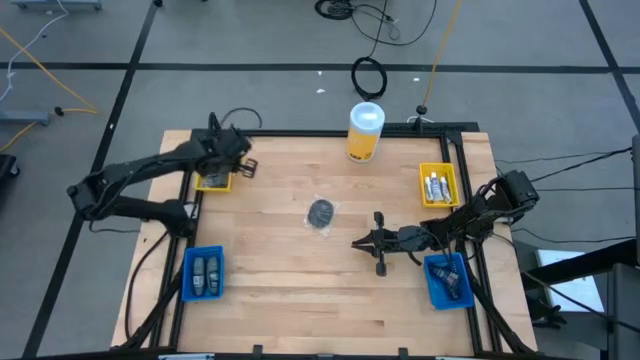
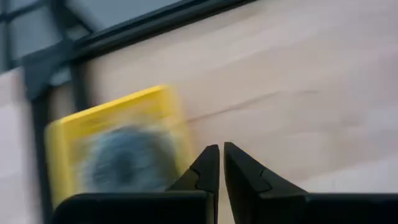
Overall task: Pick & Place Travel size toiletries
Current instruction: Put the black hairbrush into the left yellow bin
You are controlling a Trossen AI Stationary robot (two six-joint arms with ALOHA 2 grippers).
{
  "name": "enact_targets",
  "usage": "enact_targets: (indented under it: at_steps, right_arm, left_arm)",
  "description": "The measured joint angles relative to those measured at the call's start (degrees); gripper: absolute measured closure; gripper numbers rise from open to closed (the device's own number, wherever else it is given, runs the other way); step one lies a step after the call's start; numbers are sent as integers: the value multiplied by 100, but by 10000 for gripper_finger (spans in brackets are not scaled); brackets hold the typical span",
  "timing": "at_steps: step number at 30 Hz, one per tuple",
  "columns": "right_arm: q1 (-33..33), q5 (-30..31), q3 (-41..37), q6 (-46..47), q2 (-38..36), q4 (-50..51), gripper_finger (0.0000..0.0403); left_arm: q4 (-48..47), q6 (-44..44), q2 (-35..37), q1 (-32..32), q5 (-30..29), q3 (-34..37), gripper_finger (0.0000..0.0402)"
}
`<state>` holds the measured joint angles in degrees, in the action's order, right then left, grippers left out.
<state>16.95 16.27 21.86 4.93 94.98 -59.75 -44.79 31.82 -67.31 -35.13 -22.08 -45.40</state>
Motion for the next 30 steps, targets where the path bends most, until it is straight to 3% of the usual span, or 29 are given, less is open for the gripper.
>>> enact_targets:
  at_steps: [5,12,17,20,24,30]
  right_arm:
    - [0,-1,0,0,0,0,383]
    - [0,-2,-2,0,0,0,383]
    - [0,-3,-1,0,0,0,383]
    - [0,-4,0,0,0,0,383]
    - [0,0,-2,-2,-2,-1,383]
    - [0,-2,-2,-2,-2,0,383]
  left_arm:
    - [1777,91,-6,1350,-42,412,376]
    - [6095,-534,-154,3171,-44,1673,376]
    - [8684,-1673,-782,3943,327,2299,376]
    - [9293,-1975,-1312,4196,817,2301,376]
    - [9599,-2401,-2211,4449,891,1967,367]
    - [9461,-3654,-3528,4685,868,977,277]
